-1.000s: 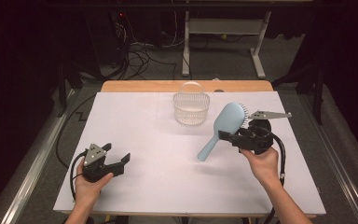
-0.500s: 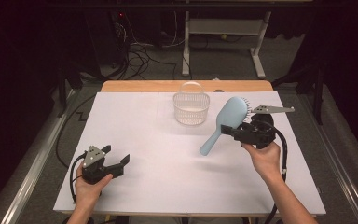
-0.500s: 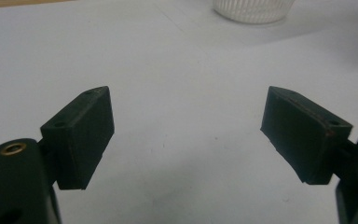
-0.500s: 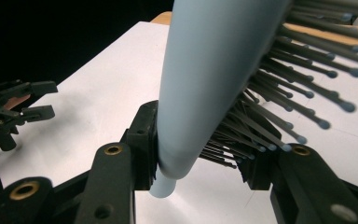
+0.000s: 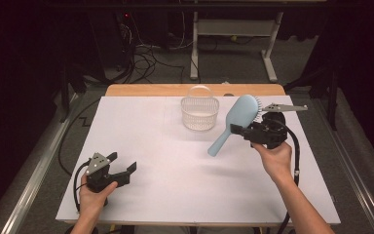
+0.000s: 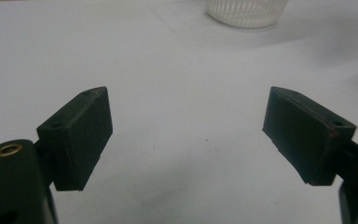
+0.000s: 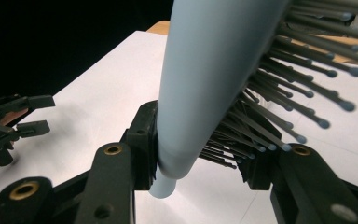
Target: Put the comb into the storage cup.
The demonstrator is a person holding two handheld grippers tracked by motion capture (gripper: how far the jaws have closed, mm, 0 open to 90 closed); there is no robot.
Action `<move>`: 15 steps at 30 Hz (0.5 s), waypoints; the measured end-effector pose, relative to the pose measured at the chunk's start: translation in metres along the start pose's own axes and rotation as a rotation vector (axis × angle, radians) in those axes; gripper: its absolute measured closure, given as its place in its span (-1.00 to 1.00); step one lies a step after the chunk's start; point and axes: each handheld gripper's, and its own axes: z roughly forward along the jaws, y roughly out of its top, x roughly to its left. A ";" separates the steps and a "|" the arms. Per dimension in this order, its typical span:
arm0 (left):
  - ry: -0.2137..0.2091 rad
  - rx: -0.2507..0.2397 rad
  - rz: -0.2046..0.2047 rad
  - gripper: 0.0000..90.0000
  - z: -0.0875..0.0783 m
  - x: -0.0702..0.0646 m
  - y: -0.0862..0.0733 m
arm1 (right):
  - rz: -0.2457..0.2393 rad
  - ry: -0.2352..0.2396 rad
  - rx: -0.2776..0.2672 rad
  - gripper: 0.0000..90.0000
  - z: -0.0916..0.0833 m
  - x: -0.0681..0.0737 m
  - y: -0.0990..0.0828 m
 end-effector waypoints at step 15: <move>-0.012 -0.004 0.014 -0.66 0.000 0.000 -0.001 | -0.001 -0.012 -0.008 0.25 0.004 -0.003 0.011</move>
